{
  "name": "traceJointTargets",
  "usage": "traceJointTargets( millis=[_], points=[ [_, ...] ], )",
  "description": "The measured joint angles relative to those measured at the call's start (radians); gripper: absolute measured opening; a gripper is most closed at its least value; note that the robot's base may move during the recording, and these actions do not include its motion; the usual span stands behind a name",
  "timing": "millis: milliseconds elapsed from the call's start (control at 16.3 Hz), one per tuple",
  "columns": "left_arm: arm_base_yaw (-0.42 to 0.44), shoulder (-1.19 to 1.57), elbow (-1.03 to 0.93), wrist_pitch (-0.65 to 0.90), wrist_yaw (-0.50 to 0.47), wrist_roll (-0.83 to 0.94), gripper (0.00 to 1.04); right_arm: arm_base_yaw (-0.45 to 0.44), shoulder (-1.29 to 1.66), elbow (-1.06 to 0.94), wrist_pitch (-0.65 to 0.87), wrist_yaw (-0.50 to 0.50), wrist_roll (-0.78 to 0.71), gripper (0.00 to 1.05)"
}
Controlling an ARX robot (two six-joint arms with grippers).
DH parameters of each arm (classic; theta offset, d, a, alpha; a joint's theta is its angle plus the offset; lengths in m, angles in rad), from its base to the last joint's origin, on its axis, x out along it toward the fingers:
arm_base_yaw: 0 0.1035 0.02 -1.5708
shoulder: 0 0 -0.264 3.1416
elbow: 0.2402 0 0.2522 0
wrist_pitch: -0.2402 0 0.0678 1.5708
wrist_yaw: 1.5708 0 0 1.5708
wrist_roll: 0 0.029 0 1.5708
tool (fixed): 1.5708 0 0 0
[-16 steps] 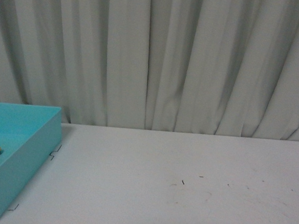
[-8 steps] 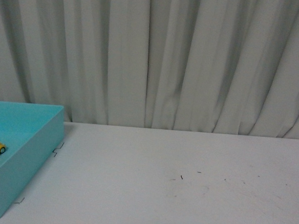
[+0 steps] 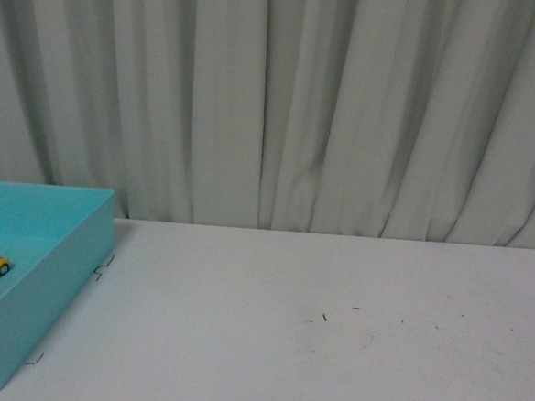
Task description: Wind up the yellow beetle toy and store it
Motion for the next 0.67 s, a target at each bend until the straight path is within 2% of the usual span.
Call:
traceJointTargets(
  millis=[673],
  points=[
    [0.000, 0.000, 0.000, 0.000, 0.000, 0.000, 0.98, 0.000, 0.000, 0.000, 0.000, 0.000, 0.000, 0.98]
  ],
)
